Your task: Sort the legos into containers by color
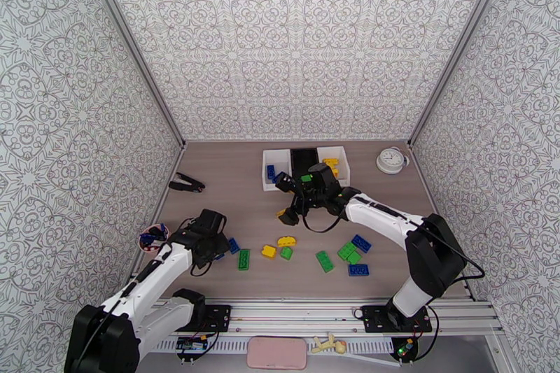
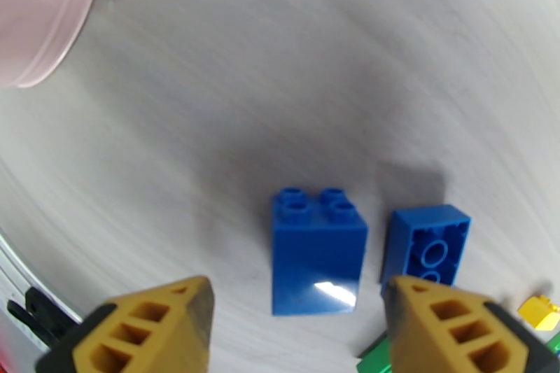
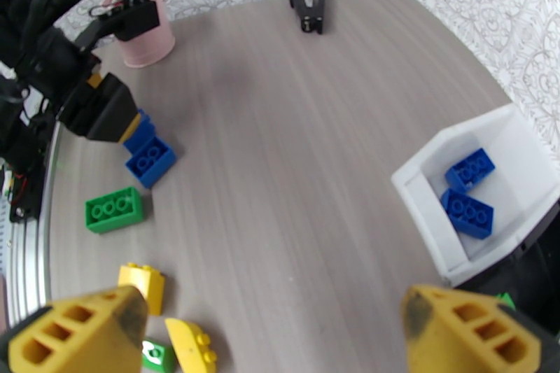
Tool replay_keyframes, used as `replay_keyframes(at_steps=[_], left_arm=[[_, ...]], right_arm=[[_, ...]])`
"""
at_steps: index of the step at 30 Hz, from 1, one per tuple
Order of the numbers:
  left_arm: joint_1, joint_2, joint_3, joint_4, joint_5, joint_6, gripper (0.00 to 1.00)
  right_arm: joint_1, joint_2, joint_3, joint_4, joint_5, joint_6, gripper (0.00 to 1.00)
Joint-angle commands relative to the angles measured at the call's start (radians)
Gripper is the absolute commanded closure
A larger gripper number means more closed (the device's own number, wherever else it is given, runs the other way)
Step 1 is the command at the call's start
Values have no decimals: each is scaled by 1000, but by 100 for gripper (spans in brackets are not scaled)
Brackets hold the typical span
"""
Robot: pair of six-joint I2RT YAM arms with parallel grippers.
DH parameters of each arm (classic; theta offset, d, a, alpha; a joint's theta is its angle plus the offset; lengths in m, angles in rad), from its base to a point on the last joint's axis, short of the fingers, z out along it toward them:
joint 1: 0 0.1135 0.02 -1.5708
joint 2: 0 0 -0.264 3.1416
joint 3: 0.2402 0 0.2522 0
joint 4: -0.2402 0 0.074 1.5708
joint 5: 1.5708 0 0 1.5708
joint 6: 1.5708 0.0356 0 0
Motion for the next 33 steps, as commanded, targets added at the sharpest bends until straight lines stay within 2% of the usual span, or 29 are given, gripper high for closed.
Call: replay_keyframes(at_steps=[1, 19, 25, 28, 33], left_arm=[[18, 34, 5, 48, 35, 40, 32], [82, 127, -14, 126, 51, 59, 69], [64, 78, 48, 136, 37, 122, 70], [35, 76, 100, 193, 41, 156, 70], [-18, 183, 231, 340, 71, 249, 70]], right_arm=[[5, 18, 27, -16, 8, -3, 0], [5, -7, 25, -46, 8, -6, 0], [5, -36, -9, -3, 33, 12, 1], [5, -51, -24, 33, -2, 22, 1], [0, -83, -64, 120, -50, 69, 1]])
